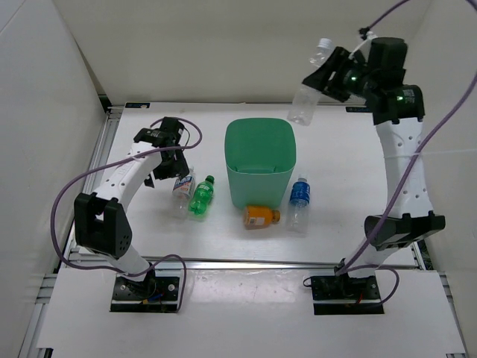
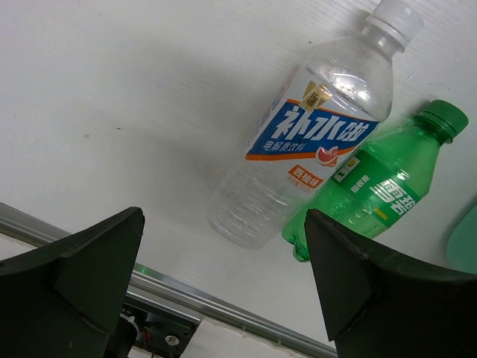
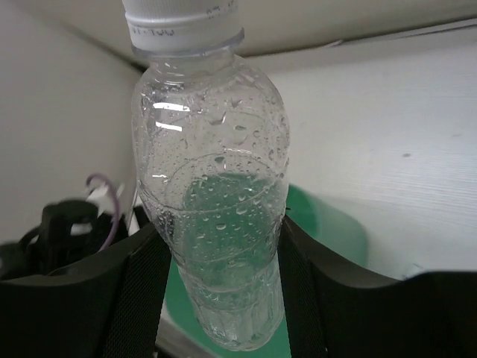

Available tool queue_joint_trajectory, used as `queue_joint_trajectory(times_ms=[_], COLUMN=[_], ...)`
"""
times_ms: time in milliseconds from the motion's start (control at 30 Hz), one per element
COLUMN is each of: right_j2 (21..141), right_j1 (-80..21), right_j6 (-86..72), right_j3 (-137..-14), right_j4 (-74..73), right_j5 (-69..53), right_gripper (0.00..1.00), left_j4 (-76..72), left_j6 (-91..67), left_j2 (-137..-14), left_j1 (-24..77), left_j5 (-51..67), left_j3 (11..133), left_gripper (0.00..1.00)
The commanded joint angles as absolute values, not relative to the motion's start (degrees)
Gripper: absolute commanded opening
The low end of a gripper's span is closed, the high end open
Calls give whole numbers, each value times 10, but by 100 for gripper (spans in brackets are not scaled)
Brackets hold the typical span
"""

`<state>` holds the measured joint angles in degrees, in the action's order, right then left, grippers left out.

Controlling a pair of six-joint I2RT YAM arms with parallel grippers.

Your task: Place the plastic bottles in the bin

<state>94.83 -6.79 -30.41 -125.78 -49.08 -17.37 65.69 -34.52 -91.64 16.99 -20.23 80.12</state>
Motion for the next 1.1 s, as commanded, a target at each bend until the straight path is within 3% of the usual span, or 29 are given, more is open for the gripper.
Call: queue_joint_trajectory(times_ms=[0,67,167,233,267,433,500,700,833,1067], right_j2=[968,973,984,978,971,896,862,837,908,995], right_j1=[-125,-161,-184,-184,-184,-150,-107,-8,-8,-26], right_j6=[-291,-284,-284,-279,-279,-281,-325,-361,-330,-317], right_j3=[-1241,-1216,-1188,-1181,-1181,-1147,-1066,-805,-751,-713], right_j4=[-483,-478,-484,-491,-491,-486,-486,-412,-411,-401], right_j5=[-192,-186,-199,-207,-192,-83,-69,-212,-271,-265], right_gripper=[51,55,70,97,100,100,100,100,100,100], left_j4=[654,654,654,654,654,649,642,642,648,654], left_j6=[-349,-349,-349,-349,-349,-349,-349,-349,-349,-349], left_j2=[-913,-918,-918,-918,-913,-901,-896,-889,-889,-884], left_j1=[171,171,171,171,171,171,171,171,171,171], left_j5=[-194,-194,-194,-194,-194,-194,-194,-194,-194,-194], left_j3=[824,824,824,824,824,812,800,800,792,787], left_gripper=[100,100,100,100,100,100,100,100,100,100])
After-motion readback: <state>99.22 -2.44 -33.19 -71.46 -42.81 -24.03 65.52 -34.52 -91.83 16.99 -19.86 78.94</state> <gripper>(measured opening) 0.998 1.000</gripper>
